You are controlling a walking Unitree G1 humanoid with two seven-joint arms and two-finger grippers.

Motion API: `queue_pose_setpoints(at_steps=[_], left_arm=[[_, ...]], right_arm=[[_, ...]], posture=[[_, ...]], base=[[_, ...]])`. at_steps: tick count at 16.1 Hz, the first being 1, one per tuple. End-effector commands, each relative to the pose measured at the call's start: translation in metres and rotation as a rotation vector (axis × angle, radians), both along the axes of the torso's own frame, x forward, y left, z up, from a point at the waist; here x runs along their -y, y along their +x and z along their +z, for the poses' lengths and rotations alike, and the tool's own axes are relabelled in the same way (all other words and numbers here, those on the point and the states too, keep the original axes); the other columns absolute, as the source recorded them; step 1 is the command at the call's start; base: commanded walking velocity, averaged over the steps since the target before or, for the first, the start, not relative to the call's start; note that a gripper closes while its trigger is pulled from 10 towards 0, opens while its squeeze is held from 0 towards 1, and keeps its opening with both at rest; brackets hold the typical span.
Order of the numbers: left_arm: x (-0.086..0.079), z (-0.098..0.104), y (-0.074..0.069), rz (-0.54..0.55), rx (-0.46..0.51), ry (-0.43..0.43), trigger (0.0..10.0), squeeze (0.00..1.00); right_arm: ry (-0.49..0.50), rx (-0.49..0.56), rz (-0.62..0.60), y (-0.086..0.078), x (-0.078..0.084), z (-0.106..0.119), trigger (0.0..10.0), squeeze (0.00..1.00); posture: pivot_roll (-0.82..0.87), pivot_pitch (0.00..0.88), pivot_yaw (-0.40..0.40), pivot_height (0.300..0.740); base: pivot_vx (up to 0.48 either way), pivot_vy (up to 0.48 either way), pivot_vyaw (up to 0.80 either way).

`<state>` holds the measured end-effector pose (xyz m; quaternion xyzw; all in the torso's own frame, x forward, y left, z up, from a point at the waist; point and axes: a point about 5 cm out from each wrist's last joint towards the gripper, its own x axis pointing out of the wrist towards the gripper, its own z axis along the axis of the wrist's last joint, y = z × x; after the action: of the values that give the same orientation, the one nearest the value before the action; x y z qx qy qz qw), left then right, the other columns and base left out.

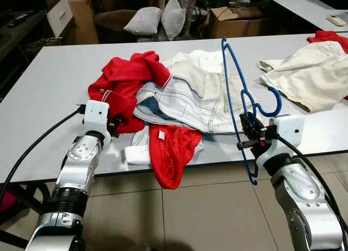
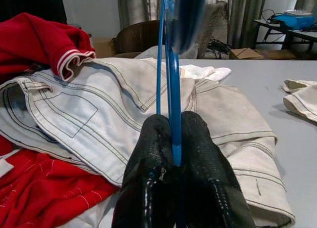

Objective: Hang hanger

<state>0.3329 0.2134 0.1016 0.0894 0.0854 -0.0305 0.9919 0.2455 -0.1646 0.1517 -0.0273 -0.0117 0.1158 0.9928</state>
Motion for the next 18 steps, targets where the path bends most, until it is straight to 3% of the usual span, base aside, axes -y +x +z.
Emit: queue_pose_setpoints(at_steps=[1,12,15,16,17,18], left_arm=[[-0.001,0.003,0.002,-0.006,0.008,0.000,0.0,0.00],[-0.005,0.021,0.002,-0.063,0.032,-0.039,0.0,0.00],[0.003,0.067,0.027,-0.178,0.076,0.124,0.0,0.00],[0.005,0.094,0.041,-0.204,0.132,0.195,0.0,0.00],[0.007,0.117,0.049,-0.207,0.184,0.207,0.0,0.00],[0.021,0.195,0.062,-0.252,0.357,0.306,0.0,0.00]], right_arm=[[0.004,0.032,-0.001,0.001,-0.001,0.005,10.0,0.00],[0.012,0.028,0.007,0.001,-0.003,0.003,10.0,0.00],[0.003,0.032,0.092,-0.004,-0.004,0.007,10.0,0.00],[-0.008,0.038,0.170,-0.006,-0.009,0.011,10.0,0.00],[-0.002,0.044,0.211,-0.007,-0.012,0.014,10.0,0.00],[0.014,0.064,0.312,-0.011,-0.023,0.021,10.0,0.00]], posture=[[-0.03,0.000,0.056,0.740],[-0.01,0.000,0.057,0.740],[0.01,0.000,0.059,0.740],[0.01,0.000,0.052,0.740],[0.02,0.000,0.055,0.740],[0.03,0.000,0.065,0.740]], base=[[0.000,0.000,0.00],[0.000,0.000,0.00],[0.000,0.000,0.00],[0.000,0.000,0.00],[0.000,0.000,0.00],[0.000,0.000,0.00]])
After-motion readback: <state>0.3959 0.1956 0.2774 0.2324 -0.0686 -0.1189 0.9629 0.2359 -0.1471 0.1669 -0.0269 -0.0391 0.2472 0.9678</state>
